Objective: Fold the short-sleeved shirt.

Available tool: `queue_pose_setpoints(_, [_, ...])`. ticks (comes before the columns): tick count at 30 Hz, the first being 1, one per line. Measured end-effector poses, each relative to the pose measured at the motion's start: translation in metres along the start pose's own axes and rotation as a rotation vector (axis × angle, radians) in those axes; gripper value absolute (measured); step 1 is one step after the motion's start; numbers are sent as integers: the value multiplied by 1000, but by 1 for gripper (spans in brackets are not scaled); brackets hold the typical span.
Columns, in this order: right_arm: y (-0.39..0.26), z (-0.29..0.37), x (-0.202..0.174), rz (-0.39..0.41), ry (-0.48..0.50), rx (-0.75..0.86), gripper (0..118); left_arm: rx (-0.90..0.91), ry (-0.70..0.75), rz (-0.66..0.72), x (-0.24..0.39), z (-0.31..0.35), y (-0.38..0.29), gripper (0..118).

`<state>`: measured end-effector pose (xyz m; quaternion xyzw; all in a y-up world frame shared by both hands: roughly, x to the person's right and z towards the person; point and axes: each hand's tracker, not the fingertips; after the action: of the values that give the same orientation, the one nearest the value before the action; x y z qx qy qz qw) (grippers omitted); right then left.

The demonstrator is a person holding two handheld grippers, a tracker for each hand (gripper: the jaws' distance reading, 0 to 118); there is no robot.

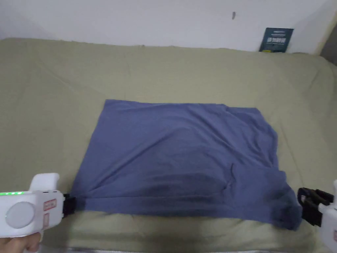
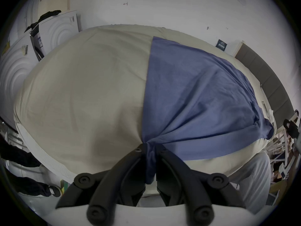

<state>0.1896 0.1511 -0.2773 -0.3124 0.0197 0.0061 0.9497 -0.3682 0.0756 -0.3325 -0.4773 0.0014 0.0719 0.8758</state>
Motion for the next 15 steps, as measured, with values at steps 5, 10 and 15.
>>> queue_pose_setpoints(5, [-5, -22, 21, -11, 13, -112, 6, 2, 4, -18, 8, 4, 2, 3])
queue_pose_setpoints(10, [-19, -64, 42, -65, 75, -368, 118, 7, -1, 0, 12, 8, 5, 3])
queue_pose_setpoints(15, [-36, -80, 46, -38, 82, -406, 102, 1, 15, 0, 22, 14, 2, 3])
